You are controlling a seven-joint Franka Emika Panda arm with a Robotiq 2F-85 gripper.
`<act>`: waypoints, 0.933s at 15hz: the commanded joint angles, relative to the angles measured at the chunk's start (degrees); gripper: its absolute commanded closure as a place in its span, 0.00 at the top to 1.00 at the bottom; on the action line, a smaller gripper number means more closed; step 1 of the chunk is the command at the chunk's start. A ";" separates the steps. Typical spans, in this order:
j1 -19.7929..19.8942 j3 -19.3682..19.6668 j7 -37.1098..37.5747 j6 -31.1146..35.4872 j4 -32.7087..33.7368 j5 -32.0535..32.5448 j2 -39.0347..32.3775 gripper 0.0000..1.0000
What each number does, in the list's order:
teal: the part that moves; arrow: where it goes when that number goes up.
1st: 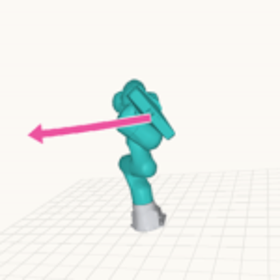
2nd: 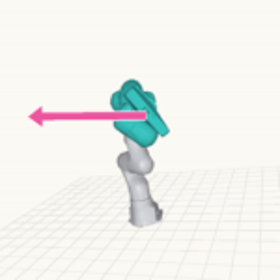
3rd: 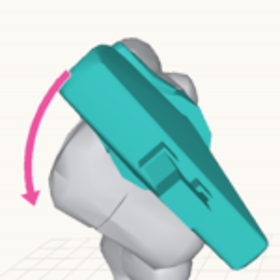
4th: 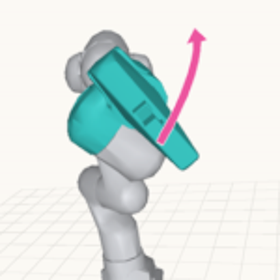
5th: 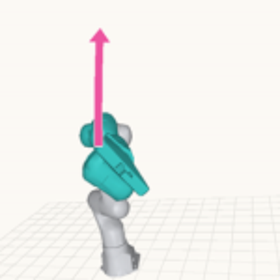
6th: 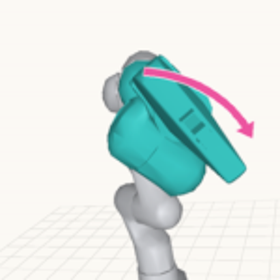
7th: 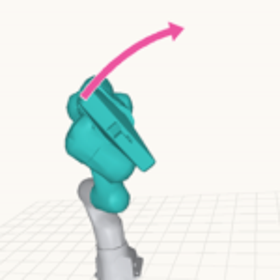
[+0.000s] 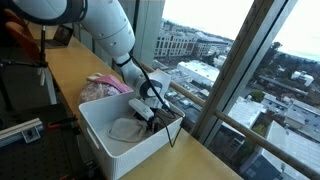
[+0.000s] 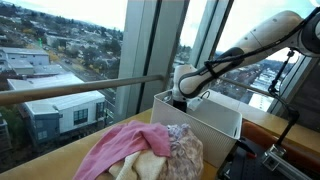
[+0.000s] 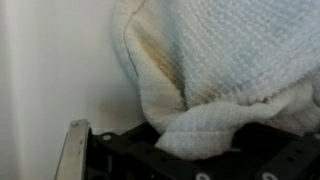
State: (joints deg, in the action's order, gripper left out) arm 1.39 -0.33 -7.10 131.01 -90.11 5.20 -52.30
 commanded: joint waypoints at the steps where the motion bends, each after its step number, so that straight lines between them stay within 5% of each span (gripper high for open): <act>1: -0.39 1.41 0.85 -2.41 3.40 0.66 -2.60 0.45; 7: -0.45 2.18 2.97 -3.62 -0.99 0.28 2.89 0.01; 14: -2.92 2.03 6.89 -1.31 -9.36 0.91 19.01 0.00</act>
State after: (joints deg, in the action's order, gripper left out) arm -0.01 1.25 -2.33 128.18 -93.58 5.22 -42.34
